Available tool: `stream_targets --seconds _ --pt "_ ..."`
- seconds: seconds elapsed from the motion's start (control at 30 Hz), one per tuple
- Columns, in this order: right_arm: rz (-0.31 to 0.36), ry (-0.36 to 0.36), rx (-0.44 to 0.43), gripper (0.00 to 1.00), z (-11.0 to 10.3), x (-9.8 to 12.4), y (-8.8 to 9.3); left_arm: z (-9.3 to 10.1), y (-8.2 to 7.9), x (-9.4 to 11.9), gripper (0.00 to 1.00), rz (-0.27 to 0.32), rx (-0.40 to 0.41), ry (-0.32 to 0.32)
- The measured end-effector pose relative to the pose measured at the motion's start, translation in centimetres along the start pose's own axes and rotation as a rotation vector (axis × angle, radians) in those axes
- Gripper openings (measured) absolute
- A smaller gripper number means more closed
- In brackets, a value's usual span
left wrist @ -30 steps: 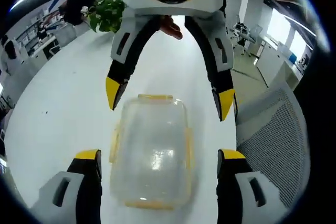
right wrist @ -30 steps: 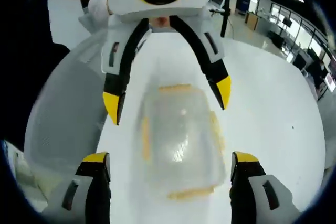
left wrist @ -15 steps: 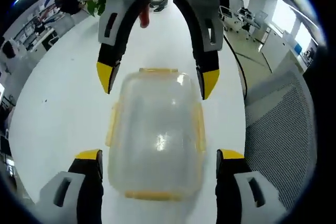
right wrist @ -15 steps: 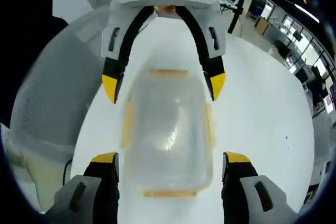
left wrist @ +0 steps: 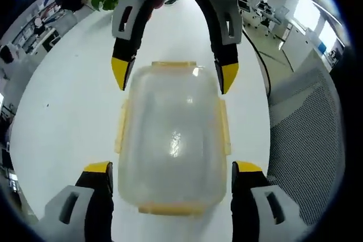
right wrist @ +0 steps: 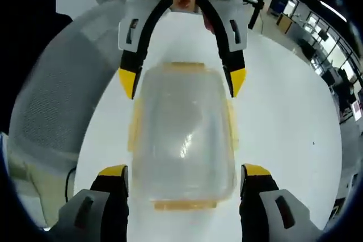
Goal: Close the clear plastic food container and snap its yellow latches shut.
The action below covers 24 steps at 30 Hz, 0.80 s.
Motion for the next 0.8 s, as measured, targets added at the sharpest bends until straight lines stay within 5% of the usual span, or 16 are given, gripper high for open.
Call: stream_targets --seconds 0.8 --pt "-0.051 0.031 -0.047 0.76 -0.44 -0.75 0.03 -0.47 -0.06 -0.87 0.82 -0.026 -0.010 0.030"
Point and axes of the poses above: the point that each gripper's makers call its tool centre point, and the gripper's own axes: x roughly backward along the fingers, z roughly to its right, y roughly out of its underside, the point moved 7 cm from there along x, roughly backward along the fingers, and after that the axes turned 7 degrees about z, right-handed, at the moved point
